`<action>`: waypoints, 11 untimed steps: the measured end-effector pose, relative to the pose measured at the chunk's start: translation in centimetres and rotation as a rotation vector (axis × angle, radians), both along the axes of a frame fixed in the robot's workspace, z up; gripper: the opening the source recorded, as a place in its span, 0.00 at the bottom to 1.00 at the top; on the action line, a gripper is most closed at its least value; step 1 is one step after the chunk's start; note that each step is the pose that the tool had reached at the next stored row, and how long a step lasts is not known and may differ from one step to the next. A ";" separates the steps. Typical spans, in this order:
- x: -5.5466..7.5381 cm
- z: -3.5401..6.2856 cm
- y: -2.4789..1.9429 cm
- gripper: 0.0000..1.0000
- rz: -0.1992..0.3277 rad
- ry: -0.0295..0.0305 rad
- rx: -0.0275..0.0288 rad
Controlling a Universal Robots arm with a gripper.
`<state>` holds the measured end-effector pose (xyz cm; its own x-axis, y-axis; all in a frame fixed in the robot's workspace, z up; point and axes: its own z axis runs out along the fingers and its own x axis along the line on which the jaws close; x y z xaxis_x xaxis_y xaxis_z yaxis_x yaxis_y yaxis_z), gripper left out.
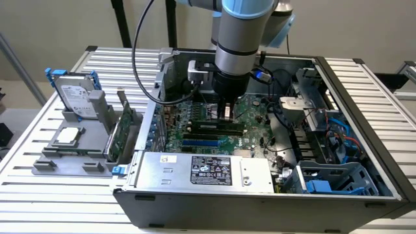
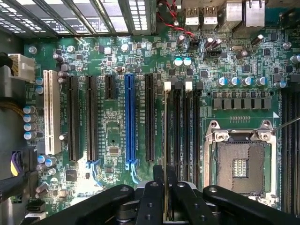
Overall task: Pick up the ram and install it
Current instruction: 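Insert the ram into the slot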
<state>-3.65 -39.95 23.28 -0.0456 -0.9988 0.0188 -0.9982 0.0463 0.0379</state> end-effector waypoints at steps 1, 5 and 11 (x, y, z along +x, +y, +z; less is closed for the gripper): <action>0.0 -0.01 0.05 0.00 0.000 -0.0001 0.0001; -0.1 -0.05 0.29 0.00 0.000 -0.0008 -0.0001; -0.2 -0.26 0.38 0.00 0.000 -0.0044 -0.0011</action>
<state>-3.86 -39.57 23.03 -0.0456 -0.9988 0.0197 -0.9984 0.0462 0.0335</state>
